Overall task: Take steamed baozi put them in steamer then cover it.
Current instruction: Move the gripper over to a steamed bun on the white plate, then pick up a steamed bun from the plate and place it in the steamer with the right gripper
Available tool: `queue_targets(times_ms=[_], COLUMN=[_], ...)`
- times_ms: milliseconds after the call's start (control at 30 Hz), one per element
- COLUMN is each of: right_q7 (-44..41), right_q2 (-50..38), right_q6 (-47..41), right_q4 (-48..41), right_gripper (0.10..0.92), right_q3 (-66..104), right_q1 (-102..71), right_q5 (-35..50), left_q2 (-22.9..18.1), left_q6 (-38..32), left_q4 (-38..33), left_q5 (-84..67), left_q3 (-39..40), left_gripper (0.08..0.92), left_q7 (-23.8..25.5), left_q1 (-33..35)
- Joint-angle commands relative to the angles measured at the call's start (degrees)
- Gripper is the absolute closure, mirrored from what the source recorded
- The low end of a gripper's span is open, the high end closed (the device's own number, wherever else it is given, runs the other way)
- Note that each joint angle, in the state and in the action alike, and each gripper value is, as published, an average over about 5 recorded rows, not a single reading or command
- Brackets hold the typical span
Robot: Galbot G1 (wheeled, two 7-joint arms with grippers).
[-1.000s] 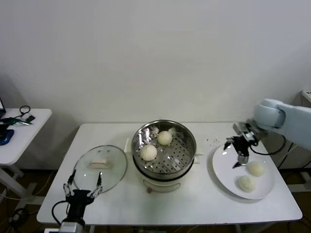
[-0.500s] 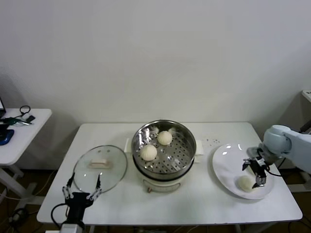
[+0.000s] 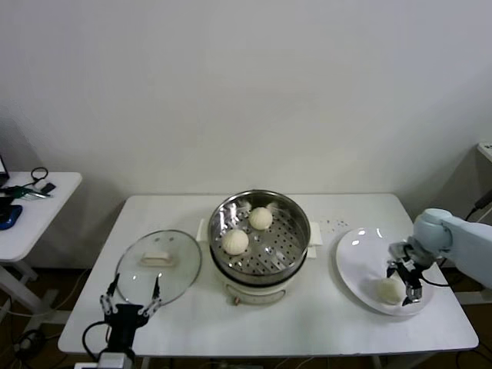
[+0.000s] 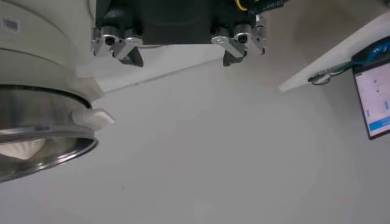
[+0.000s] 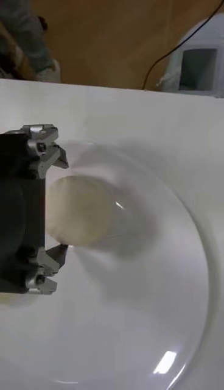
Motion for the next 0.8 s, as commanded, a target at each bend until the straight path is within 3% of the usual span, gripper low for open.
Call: queue_targets(times_ms=[33, 167, 567, 800], right_q7=[0.1, -0.1, -0.5, -3.2], right_q2=[1.6, 1.5, 1.0, 3.1], right_q6=[0.2, 0.4, 2.6, 13.1], right_q4=[-1.3, -1.2, -1.4, -1.3], right_gripper=[0.203, 0.204, 0.330, 0.338], right_q3=[1.1, 1.0, -0.2, -2.2], right_q1=[-1.7, -1.6, 1.2, 10.5], right_q5=[0.2, 0.4, 0.3, -0.9], left_q2=[0.1, 0.0, 0.0, 0.1], left_q6=[0.0, -0.1, -0.1, -0.1], left_q4=[0.0, 0.0, -0.2, -0.2], left_q5=[0.2, 0.2, 0.1, 0.1], left_q3=[0.0, -0.1, 0.0, 0.1], left_gripper=[0.177, 0.177, 0.177, 0.177], left_q7=[0.0, 0.0, 0.0, 0.0], left_q1=[0.0, 0.1, 0.1, 0.2])
